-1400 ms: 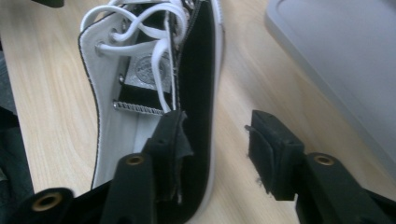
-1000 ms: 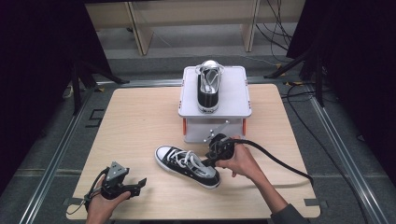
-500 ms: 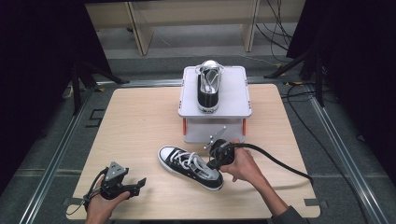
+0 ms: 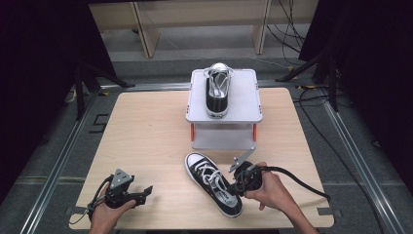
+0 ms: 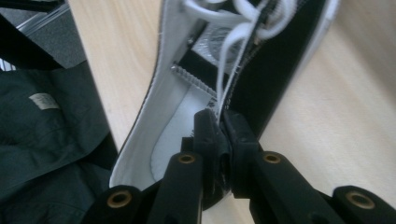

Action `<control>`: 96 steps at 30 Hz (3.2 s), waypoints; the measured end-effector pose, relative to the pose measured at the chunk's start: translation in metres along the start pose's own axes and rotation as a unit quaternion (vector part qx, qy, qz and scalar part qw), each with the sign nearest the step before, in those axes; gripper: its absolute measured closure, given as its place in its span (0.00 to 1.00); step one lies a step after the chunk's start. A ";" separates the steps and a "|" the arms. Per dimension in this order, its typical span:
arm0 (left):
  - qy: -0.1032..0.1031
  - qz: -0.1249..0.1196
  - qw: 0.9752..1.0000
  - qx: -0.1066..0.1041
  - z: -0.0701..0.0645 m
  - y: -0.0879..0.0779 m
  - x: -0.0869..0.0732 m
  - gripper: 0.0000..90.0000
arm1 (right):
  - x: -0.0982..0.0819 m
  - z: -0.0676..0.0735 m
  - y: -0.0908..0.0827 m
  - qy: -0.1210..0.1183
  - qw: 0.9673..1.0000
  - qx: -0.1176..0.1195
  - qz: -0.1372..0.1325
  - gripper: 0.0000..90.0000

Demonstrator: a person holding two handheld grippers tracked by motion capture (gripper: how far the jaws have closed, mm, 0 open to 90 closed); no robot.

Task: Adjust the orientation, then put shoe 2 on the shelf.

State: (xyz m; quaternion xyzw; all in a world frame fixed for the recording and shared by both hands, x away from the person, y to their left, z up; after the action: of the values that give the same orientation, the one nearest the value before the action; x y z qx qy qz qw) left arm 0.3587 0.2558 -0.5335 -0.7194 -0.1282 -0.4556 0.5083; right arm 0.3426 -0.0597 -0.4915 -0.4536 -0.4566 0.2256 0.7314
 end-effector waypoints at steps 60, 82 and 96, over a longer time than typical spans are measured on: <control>-0.006 0.003 1.000 -0.001 -0.001 0.001 -0.002 0.20 | 0.044 -0.027 0.029 -0.014 0.996 -0.066 0.062 0.90; -0.002 0.001 1.000 -0.001 0.000 0.000 -0.001 0.20 | 0.049 -0.042 0.023 0.009 0.982 -0.009 0.189 0.93; -0.003 0.004 1.000 0.000 0.000 0.000 -0.001 0.20 | 0.050 -0.048 -0.026 -0.018 0.980 -0.035 0.197 0.94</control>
State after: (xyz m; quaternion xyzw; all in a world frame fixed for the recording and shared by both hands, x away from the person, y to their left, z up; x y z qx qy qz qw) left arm 0.3584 0.2560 -0.5343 -0.7212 -0.1271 -0.4512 0.5101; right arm 0.4064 -0.0574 -0.4543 -0.5558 -0.3789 0.3574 0.6479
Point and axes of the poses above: each handheld gripper's, and its own axes: y roughly forward along the jaws, x roughly out of its top, z roughly to its left, the point moved 9 cm from there along y, roughly forward along the jaws, and after that the axes turned 3 degrees about -x, right-handed, at the moved point
